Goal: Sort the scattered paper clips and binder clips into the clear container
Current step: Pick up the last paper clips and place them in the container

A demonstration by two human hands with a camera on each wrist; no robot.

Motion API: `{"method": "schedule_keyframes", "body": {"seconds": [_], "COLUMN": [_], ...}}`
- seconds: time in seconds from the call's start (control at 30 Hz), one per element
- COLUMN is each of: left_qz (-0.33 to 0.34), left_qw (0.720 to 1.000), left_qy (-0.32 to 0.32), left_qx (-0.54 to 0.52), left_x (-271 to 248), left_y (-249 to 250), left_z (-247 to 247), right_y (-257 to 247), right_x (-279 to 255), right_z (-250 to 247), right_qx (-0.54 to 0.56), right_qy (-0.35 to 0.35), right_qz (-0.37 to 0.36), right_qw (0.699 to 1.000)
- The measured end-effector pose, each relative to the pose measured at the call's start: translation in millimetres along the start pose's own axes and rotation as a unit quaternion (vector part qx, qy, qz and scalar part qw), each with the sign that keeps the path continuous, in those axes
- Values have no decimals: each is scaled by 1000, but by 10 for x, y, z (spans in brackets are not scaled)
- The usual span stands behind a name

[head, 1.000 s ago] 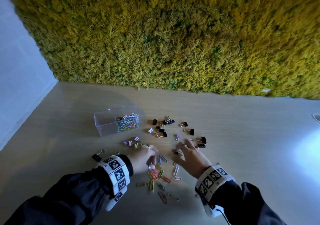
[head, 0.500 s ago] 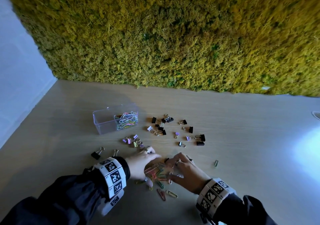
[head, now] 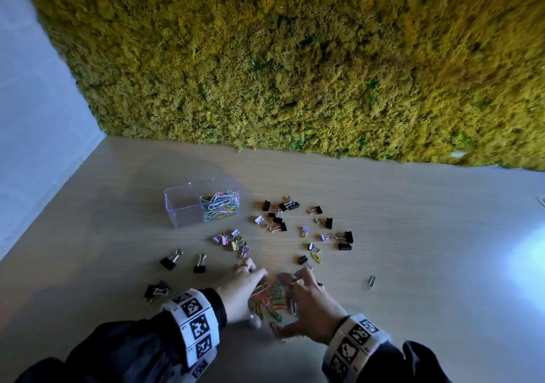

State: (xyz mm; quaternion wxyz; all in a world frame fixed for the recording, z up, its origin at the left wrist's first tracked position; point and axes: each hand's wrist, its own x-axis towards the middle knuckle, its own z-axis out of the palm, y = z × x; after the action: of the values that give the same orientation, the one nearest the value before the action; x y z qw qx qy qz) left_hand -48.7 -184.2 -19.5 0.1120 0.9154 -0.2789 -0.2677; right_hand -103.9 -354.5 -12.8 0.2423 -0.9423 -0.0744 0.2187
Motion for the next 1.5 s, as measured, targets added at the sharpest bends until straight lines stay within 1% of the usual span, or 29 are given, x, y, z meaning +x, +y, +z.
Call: {"method": "schedule_keyframes", "body": {"seconds": [0.07,0.17,0.2,0.27,0.33,0.4,0.47,0.53,0.6,0.67,0.73,0.8,0.87,0.93,0.97,1.03,1.1,1.2,1.27,1.33,1.43,1.5], "left_qz": [-9,-32,-28,-29,-33,-35,-38,-35,-39,-37,-34,-15,-23,-24,-26,-31,-47,-66,-50,-30,-45,-46], "left_qw": [1000,997,995,994,994,996,995,995,994,993,990,985,973,960,957,955,952,938,927,925,930,934], "left_qy": [19,56,74,91,90,68,45,57,64,52,83,131,189,244,259,267,273,293,314,320,287,269], "left_qx": [-16,-51,-64,-59,-50,-52,-79,-77,-85,-102,-105,-115,-131,-133,-131,-126,-127,-173,-197,-204,-224,-230], "left_x": [38,60,61,55,68,87,88,92,57,23,-15,6,45,105,140,231,309,385,398,415,401,376], "left_y": [22,8,9,15,22,31,56,29,-17,-67,-161,-270,-387,-569,-656,-805,-892,-975,-1001,-1039,-1095,-1118], "left_z": [35,-4,-25,-63,-79,-100,-138,-137,-166,-283,-510,-811,-1156,-1425,-1518,-1597,-1570,-1411,-1332,-1284,-1227,-1188], "right_y": [-64,-125,-135,-145,-155,-173,-207,-238,-274,-322,-422,-555,-703,-848,-904,-979,-1005,-1025,-1002,-969,-897,-845], "right_x": [88,192,218,262,307,346,370,384,398,428,516,674,917,1206,1347,1593,1772,1860,1880,1872,1848,1772], "right_z": [67,71,52,9,-24,-52,-100,-151,-206,-289,-438,-652,-881,-1046,-1095,-1139,-1118,-1026,-971,-941,-941,-966], "right_qx": [8,50,56,50,26,1,-12,-25,-15,18,35,28,14,-1,-17,-54,-97,-147,-136,-120,-82,-82], "right_qy": [6,31,34,46,63,66,54,36,27,40,69,121,172,195,202,204,184,154,149,138,127,134], "right_qz": [-3,-1,1,0,0,3,7,-2,-14,-26,-44,-67,-95,-114,-122,-128,-117,-116,-127,-143,-168,-188], "right_qw": [1000,998,998,998,998,998,998,999,999,999,996,990,980,974,972,969,971,970,971,973,974,969]}}
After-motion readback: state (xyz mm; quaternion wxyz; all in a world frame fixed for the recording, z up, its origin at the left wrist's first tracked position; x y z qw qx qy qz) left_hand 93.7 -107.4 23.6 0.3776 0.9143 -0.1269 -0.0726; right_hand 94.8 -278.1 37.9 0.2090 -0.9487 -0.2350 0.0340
